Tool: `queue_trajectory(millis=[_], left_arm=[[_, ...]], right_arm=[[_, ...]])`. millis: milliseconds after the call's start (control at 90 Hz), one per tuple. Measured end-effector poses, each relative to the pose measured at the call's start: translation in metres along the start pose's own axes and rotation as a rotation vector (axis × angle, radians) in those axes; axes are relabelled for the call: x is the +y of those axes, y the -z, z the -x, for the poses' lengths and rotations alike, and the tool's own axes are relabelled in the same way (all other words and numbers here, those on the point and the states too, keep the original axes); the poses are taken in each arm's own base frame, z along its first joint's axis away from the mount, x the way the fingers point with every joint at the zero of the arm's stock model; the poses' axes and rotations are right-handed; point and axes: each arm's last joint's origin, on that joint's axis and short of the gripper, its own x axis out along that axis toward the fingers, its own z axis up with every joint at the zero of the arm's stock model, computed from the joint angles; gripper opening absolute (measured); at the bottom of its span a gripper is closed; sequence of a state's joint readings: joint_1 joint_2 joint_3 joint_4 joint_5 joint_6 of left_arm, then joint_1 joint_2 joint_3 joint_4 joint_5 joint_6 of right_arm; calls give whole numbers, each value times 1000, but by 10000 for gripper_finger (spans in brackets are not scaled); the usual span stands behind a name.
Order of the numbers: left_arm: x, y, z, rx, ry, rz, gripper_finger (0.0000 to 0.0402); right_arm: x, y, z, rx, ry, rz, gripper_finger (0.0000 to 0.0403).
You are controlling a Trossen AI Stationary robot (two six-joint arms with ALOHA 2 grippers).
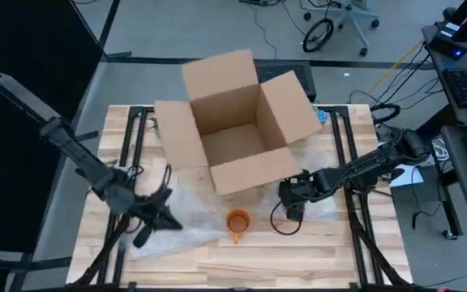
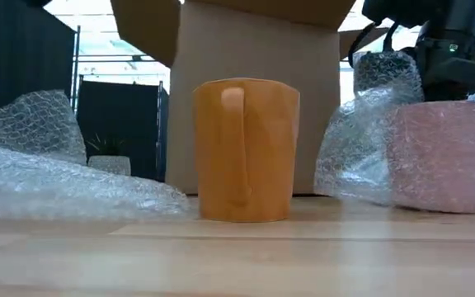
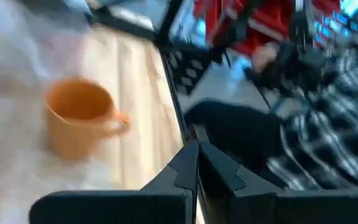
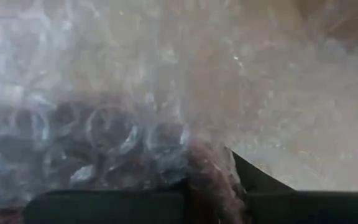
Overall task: Wrap mug
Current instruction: Wrap the pink mug with the transparent bubble wrap
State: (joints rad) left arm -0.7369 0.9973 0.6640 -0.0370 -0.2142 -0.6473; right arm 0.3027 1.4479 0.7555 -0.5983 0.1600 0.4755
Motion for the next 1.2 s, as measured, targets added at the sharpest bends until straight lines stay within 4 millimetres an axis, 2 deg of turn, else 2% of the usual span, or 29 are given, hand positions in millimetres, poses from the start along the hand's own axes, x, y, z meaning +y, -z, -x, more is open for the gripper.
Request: queue_trajectory(millis=[211, 333, 467, 556, 722, 933, 1056, 1200], left_arm=[[-9, 10, -48, -68, 74, -18, 0], [-1, 7, -68, -157, 49, -82, 0], [20, 1, -81, -232, -110, -86, 0], [36, -4, -85, -278, -230, -70, 0], [57, -23, -84, -408, -351, -27, 0], [87, -37, -90, -482, -446, -40, 0], [105, -39, -91, -499, -586, -27, 0], [115, -40, -87, -542, -755, -22, 0]], right_arm=[[0, 0, 0, -4, -1, 13, 19], [0, -1, 0, -10, 6, 13, 19], [-1, -3, 0, -36, 18, 9, 19], [-2, -8, -1, -80, 6, 1, 19], [-2, -20, -1, -188, -12, -4, 19], [-5, -23, -2, -195, -9, -5, 18], [-5, -23, -1, -196, -7, -5, 18], [-6, -21, -1, -180, -2, -15, 18]])
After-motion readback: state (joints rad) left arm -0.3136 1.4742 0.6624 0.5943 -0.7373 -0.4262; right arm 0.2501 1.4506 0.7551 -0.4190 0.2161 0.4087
